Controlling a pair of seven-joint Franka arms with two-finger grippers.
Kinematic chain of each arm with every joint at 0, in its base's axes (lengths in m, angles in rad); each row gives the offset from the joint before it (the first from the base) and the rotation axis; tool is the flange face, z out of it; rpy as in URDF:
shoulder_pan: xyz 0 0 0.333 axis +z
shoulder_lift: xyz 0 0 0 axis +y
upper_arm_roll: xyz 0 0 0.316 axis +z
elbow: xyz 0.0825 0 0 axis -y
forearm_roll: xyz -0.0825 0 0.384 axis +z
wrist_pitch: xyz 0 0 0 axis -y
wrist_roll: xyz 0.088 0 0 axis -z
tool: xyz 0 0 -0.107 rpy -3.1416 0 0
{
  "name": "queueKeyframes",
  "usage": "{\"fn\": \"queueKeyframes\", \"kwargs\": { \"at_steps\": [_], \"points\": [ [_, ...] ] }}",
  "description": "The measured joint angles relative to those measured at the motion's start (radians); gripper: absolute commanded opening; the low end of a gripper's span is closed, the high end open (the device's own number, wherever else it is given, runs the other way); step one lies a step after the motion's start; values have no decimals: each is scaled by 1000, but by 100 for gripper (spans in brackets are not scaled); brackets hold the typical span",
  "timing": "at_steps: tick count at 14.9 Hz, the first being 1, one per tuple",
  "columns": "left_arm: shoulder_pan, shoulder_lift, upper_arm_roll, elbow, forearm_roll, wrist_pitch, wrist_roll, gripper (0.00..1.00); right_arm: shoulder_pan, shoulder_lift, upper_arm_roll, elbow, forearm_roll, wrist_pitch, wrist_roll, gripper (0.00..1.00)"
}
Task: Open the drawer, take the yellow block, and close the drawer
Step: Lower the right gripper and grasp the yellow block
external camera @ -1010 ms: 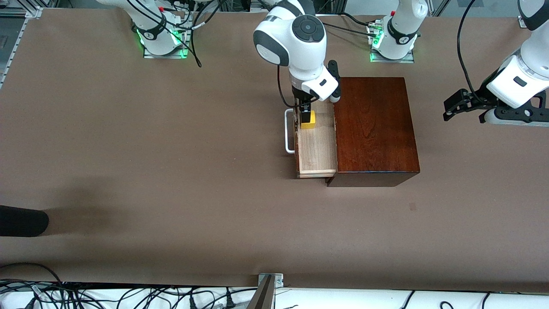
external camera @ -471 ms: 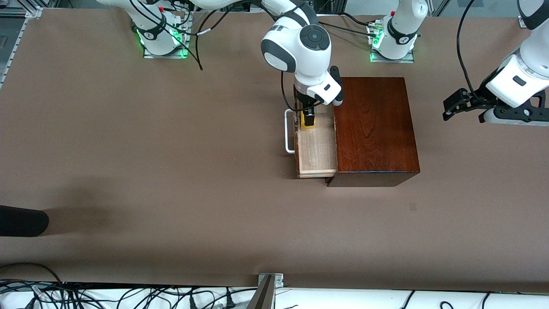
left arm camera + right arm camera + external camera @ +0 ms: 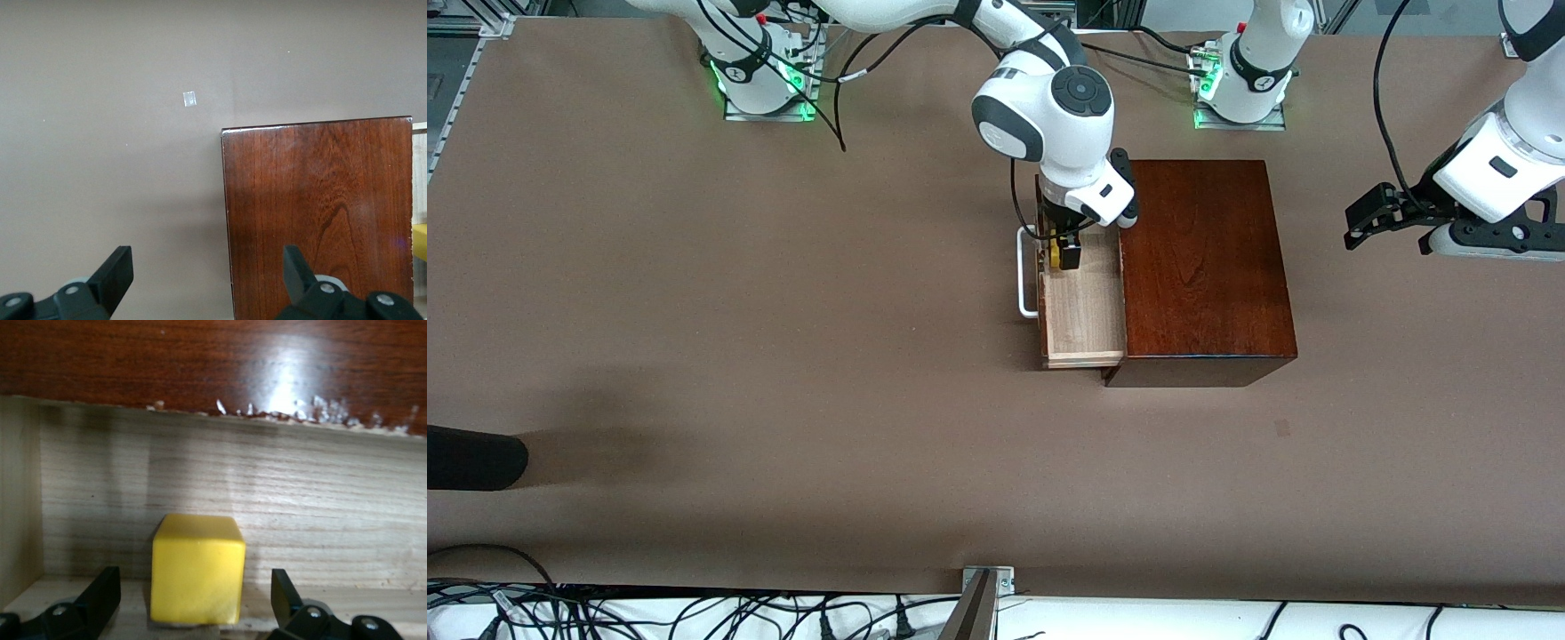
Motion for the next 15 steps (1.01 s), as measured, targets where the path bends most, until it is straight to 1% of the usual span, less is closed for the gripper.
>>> {"fn": "queueKeyframes", "kwargs": {
  "at_steps": [3,4,5,6,7,8,13,15],
  "points": [
    [0,-1,0,0,0,0,0,100,2,16,-1,0,-10,24,1,99],
    [0,-1,0,0,0,0,0,100,2,21,-2,0,-10,28,2,90],
    [0,-1,0,0,0,0,0,100,2,25,-2,1,-11,32,5,68],
    [0,-1,0,0,0,0,0,100,2,30,-2,1,-11,36,5,37],
    [0,-1,0,0,0,0,0,100,2,32,-3,1,-11,39,6,15],
    [0,-1,0,0,0,0,0,100,2,32,-4,1,-11,39,8,1],
    [-1,-1,0,1,0,0,0,100,2,31,-8,16,-11,31,39,0],
    [-1,-1,-1,1,0,0,0,100,2,26,-8,59,-11,-20,48,0]
  ]
}}
